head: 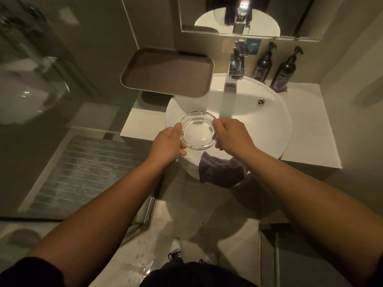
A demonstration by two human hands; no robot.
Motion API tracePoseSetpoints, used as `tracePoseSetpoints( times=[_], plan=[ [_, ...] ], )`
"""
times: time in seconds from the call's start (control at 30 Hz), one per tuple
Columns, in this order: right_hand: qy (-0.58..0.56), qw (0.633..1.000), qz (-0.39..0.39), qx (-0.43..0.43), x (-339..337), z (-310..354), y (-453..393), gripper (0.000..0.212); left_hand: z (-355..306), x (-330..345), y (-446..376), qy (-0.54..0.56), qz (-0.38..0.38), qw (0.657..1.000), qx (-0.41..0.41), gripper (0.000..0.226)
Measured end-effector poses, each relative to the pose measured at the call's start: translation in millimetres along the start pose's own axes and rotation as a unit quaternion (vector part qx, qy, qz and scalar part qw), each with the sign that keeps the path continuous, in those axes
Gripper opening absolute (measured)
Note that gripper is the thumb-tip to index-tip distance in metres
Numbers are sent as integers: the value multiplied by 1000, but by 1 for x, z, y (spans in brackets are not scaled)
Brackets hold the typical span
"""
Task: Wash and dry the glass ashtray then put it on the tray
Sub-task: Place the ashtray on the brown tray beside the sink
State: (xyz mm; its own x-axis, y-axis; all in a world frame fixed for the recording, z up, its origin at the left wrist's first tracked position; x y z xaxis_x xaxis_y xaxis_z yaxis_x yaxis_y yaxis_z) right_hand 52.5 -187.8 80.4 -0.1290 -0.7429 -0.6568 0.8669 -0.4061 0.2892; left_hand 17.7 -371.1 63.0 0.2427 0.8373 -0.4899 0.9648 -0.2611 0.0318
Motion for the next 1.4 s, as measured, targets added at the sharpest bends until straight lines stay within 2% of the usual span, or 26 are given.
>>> tracePoseSetpoints(
  times=[0.17, 0.37, 0.6, 0.93, 1.13, 1.4],
  plan=[
    [65, 996, -37, -57, 1, 20, -23, 48, -7, -8, -19, -52, -60, 996, 27, 44],
    [63, 993, -60, -81, 9, 44, -64, 51, -1, -25, -62, -64, -91, 992, 59, 42],
    [43, 996, -55, -60, 32, 73, -120, 51, 17, -46, -131, -64, -67, 993, 78, 41],
    [-97, 995, -11, 34, 65, 115, -208, 47, 42, -83, -246, -112, -49, 987, 105, 44],
    [-73, 997, -14, 35, 72, 137, -252, 43, 56, -90, -302, -141, -33, 984, 106, 49],
    [40, 998, -49, 3, 78, 139, -311, 49, 64, -77, -348, -198, -15, 974, 111, 49]
  ],
)
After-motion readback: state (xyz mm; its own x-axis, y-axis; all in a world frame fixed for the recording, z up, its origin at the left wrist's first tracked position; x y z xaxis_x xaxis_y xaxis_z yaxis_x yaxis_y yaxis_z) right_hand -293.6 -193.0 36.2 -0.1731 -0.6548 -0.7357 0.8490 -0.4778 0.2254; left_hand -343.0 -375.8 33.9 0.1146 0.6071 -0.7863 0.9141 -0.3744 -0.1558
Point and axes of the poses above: each hand's wrist, its own y-axis away from the middle knuckle, its own x-axis out of the palm, z = x × y, the point moved 7 cm from there along -y, towards the middle knuckle, and after that the axes turned 14 degrees about x, right-handed, at the moved point
